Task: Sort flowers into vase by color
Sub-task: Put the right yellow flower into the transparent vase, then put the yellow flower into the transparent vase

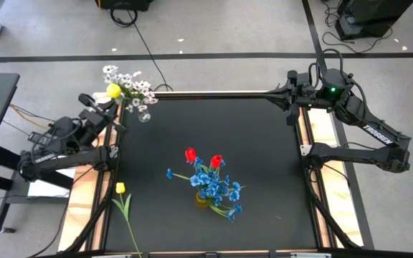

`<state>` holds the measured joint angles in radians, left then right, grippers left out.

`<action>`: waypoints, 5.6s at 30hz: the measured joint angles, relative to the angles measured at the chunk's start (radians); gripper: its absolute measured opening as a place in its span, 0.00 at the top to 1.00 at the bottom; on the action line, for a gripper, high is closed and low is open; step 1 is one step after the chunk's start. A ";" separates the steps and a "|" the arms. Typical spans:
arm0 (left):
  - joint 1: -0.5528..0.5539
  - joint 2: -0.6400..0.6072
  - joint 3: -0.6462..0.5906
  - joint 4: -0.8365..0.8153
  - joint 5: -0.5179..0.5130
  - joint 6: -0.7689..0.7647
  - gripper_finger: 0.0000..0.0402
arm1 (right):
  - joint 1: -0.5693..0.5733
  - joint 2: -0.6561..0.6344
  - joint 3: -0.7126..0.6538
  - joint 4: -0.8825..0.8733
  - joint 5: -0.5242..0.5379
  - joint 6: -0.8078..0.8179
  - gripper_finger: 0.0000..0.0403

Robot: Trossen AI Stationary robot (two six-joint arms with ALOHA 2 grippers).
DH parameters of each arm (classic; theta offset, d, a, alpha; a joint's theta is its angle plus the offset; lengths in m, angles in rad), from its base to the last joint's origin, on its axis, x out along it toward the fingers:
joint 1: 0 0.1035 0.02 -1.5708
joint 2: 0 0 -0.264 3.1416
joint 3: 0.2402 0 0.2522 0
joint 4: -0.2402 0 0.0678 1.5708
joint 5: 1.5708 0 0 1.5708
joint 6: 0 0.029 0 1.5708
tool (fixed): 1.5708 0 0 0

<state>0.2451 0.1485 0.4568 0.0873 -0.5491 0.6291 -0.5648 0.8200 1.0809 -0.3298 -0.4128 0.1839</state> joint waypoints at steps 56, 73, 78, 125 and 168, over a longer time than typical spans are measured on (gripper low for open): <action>0.285 0.334 -0.188 0.264 -0.154 -0.511 0.71 | 0.000 0.000 0.000 0.000 0.000 0.000 0.88; 0.283 0.327 -0.101 0.082 -0.244 -0.880 0.41 | 0.000 0.000 0.000 0.000 0.000 0.000 0.88; 0.282 0.316 -0.100 0.084 -0.198 -0.952 0.47 | 0.000 0.000 0.000 0.000 0.000 0.000 0.88; 0.153 0.481 0.627 -0.987 0.439 -0.908 0.56 | 0.000 0.000 0.000 0.001 0.001 0.000 0.88; -0.638 0.761 0.465 -1.285 0.600 -2.363 0.57 | 0.291 0.094 -0.025 0.078 0.054 0.320 0.89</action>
<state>-0.3931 0.9090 0.9218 -1.1976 0.0504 -1.7334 -0.2741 0.9143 1.0563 -0.2514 -0.3585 0.5040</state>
